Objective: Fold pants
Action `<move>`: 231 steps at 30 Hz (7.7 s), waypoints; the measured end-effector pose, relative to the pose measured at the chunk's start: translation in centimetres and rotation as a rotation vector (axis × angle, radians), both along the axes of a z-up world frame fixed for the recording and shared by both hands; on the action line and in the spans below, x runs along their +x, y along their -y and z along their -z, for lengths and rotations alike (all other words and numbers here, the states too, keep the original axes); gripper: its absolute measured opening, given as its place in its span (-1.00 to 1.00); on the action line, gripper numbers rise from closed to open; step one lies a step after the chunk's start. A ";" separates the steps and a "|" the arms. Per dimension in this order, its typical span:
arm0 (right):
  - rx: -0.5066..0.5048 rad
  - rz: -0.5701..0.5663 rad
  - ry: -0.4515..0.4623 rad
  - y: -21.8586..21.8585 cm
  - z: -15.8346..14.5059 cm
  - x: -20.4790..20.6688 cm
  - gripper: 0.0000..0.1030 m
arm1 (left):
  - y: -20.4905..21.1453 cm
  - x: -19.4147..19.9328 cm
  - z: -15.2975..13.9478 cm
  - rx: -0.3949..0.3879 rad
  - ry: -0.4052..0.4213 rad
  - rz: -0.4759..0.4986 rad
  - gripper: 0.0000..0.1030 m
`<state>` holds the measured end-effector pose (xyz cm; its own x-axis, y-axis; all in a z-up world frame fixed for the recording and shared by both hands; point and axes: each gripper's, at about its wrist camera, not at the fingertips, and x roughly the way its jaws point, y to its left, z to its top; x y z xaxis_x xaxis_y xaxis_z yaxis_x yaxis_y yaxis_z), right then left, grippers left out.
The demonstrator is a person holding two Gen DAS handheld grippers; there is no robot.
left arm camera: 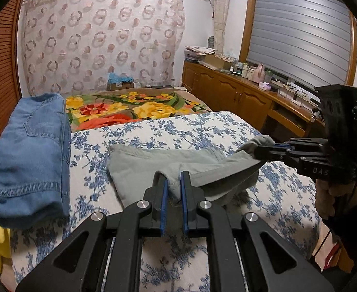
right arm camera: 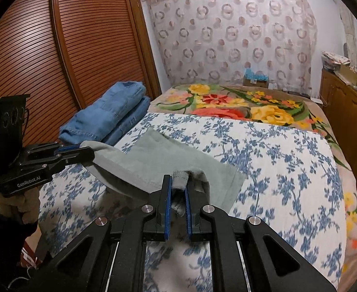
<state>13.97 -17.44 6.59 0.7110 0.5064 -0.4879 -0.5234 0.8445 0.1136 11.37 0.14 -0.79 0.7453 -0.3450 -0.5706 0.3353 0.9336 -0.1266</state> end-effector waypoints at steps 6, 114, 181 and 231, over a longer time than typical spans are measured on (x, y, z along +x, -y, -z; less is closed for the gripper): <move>-0.010 -0.003 -0.013 -0.6 0.5 2.7 -0.82 | -0.2 2.1 0.4 0.007 -0.016 -0.012 -0.79; -0.005 0.076 -0.198 3.1 4.8 5.8 -0.49 | -2.6 2.9 7.5 0.041 -0.243 -0.059 -0.56; -0.038 0.076 -0.156 1.3 6.7 -0.6 -0.81 | -2.7 -6.2 6.6 0.059 -0.166 -0.105 -0.04; -0.059 0.056 -0.197 -0.1 6.7 5.2 -0.53 | -0.9 0.3 5.1 0.055 -0.137 -0.003 -0.80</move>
